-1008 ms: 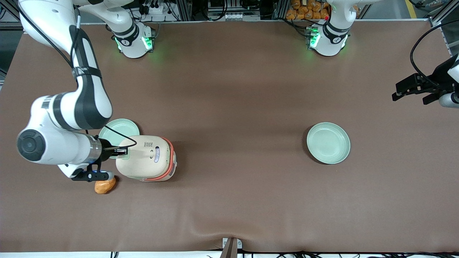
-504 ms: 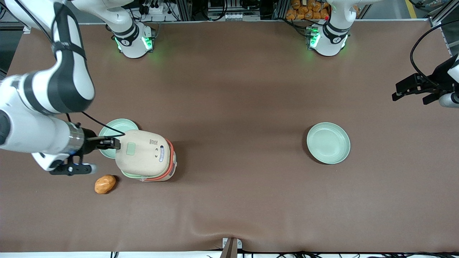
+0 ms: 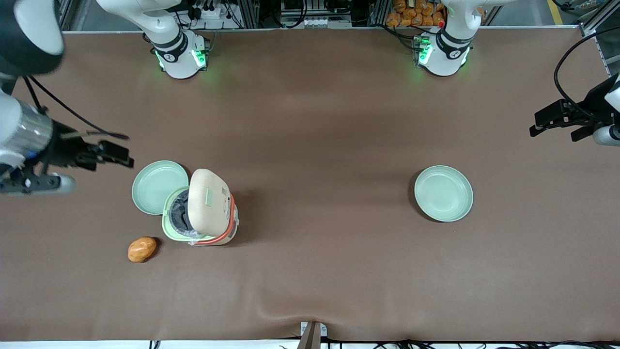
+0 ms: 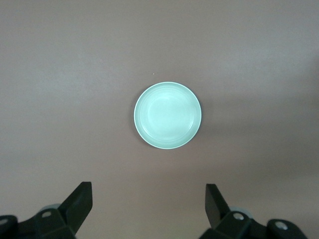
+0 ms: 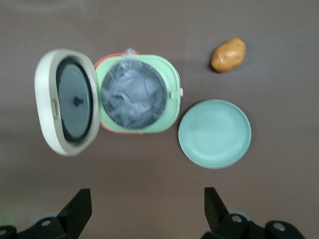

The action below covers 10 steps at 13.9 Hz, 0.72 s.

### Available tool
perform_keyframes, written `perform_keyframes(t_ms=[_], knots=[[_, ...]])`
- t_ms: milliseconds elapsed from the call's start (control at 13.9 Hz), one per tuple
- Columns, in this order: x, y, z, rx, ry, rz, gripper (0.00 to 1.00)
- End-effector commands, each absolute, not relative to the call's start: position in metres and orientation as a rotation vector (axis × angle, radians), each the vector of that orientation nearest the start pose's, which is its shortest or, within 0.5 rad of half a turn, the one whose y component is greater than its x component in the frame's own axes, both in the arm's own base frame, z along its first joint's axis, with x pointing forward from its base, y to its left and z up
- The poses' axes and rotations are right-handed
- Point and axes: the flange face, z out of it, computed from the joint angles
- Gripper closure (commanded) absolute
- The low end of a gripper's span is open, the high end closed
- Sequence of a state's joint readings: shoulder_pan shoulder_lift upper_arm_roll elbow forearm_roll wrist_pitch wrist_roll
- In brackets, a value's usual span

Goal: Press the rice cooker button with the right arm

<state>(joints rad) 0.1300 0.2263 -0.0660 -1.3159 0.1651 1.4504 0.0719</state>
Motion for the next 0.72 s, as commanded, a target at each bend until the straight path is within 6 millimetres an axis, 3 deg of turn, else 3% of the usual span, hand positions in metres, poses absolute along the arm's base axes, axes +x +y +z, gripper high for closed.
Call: perform_keyframes(t_ms=[0,144,288,648], knots=[[0.571,0.041,0.630,-3.079,0.007,0.152,0.00],[0.552,0.014,0.658,-3.135,-0.030,0.118,0.00],[0.546,-0.011,0.664,-3.135,-0.132,0.111,0.00],[0.541,-0.018,0.625,-3.179,-0.116,0.249,0.00]])
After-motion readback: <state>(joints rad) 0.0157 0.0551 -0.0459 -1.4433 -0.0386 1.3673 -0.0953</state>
